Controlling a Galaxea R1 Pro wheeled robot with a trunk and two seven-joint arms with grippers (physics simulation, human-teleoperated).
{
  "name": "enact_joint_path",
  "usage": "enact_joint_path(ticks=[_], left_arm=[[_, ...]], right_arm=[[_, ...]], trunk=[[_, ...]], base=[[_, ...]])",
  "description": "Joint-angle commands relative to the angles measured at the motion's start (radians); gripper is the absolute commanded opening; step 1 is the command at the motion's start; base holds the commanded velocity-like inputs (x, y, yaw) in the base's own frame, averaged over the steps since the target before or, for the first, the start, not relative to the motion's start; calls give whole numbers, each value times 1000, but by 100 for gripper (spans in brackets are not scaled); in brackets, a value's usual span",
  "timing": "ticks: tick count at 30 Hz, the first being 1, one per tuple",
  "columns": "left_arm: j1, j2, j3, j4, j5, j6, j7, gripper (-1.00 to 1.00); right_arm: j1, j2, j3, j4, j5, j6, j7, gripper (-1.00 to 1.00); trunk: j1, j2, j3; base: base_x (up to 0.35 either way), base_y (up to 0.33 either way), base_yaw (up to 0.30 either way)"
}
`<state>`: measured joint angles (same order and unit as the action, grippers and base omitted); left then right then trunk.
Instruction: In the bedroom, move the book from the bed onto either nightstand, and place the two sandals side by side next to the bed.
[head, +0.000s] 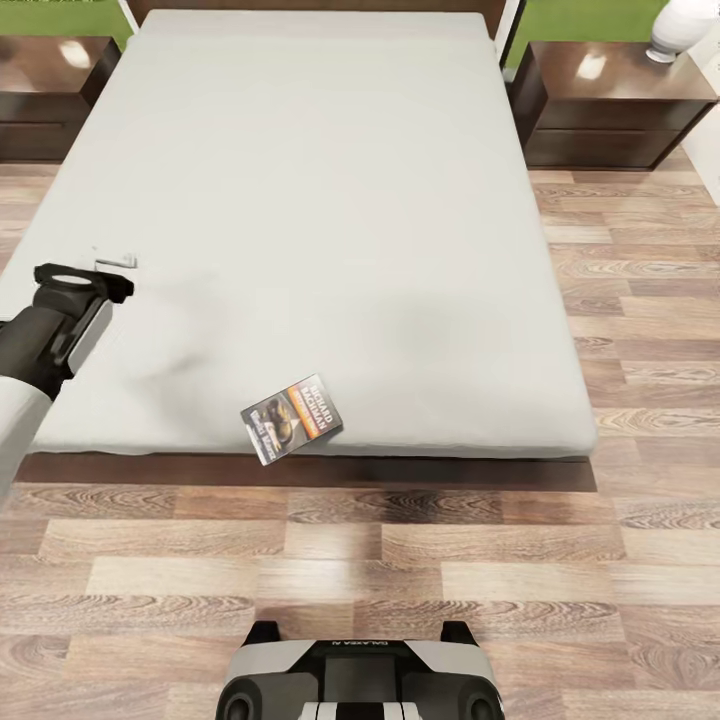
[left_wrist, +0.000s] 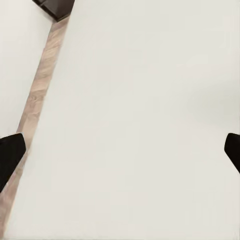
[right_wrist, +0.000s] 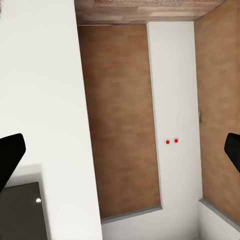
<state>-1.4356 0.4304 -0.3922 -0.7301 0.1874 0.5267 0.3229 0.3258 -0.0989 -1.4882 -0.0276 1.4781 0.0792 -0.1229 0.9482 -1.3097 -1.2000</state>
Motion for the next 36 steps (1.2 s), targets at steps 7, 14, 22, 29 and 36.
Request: enact_joint_path(ticks=[7,14,22,29,36], left_arm=[[-1,55,-5,160,-107,-130,-9,100],[-1,137,-5,345,-187,-292,-16,100],[0,260,-9,412,-211,-376,-15,100],[7,414,-10,425,-241,-399,-9,100],[49,572,-14,493,-312,-468,-8,100]], right_arm=[[-3,-5,-7,-1,10,1,-4,100],[-4,-9,-7,-3,10,1,-4,100],[-7,-11,-7,-5,11,1,-6,100],[-20,-12,-7,-9,11,-13,-6,100],[-24,-13,-9,-34,9,-51,-8,100]], trunk=[[0,0,1],[0,0,1],[0,0,1],[0,0,1],[0,0,1]], base=[[0,0,-30],[0,0,-8],[0,0,-1],[0,0,0],[0,0,0]])
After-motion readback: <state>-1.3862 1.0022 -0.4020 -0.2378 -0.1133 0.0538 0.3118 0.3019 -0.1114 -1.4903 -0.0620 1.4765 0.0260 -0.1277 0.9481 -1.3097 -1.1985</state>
